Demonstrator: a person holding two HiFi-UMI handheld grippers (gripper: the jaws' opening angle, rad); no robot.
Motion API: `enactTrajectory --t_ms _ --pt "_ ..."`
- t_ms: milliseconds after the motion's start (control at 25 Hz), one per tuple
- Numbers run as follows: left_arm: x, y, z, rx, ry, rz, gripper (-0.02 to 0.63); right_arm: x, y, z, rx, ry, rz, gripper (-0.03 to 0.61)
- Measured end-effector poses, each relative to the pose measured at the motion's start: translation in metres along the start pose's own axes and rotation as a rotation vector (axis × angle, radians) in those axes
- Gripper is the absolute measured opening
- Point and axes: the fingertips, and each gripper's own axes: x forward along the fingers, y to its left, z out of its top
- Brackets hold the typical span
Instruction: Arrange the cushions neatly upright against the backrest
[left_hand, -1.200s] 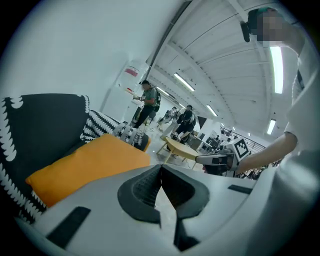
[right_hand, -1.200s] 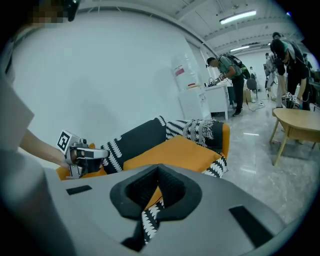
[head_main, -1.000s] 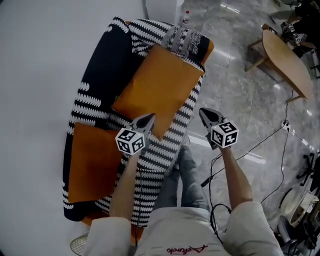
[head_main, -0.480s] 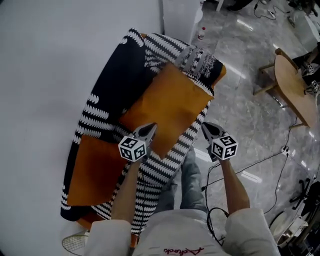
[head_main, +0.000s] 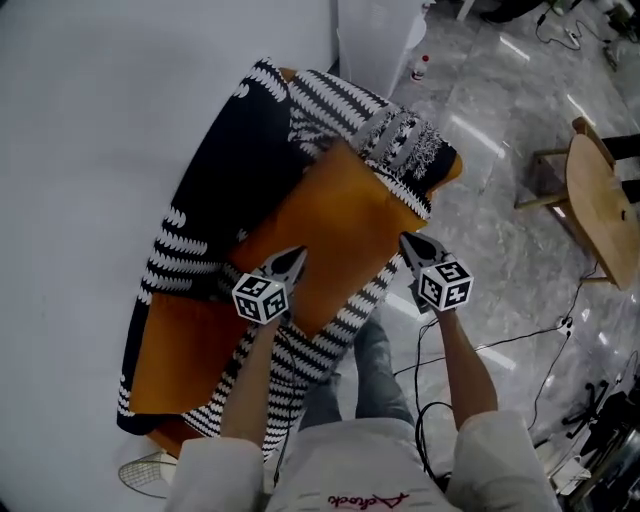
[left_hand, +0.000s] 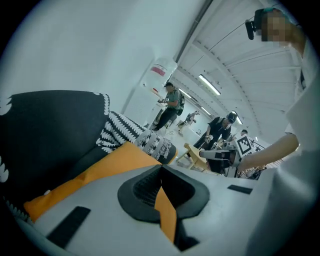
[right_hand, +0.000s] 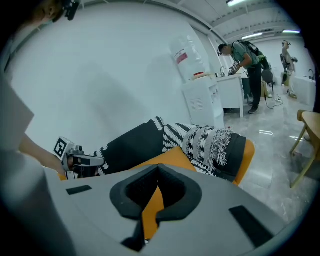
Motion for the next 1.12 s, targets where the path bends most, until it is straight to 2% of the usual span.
enactTrajectory --t_ms 480,1120 --pt "0.065 0.008 0.039 -0.022 0.034 0.004 0.029 0.022 -0.068 0.037 0.037 0.021 -0.012 0.028" --pt "0.155 0.025 0.090 -0.005 0.056 -0.016 0.029 0.056 -0.151 0.083 0.050 0.014 -0.039 0.028"
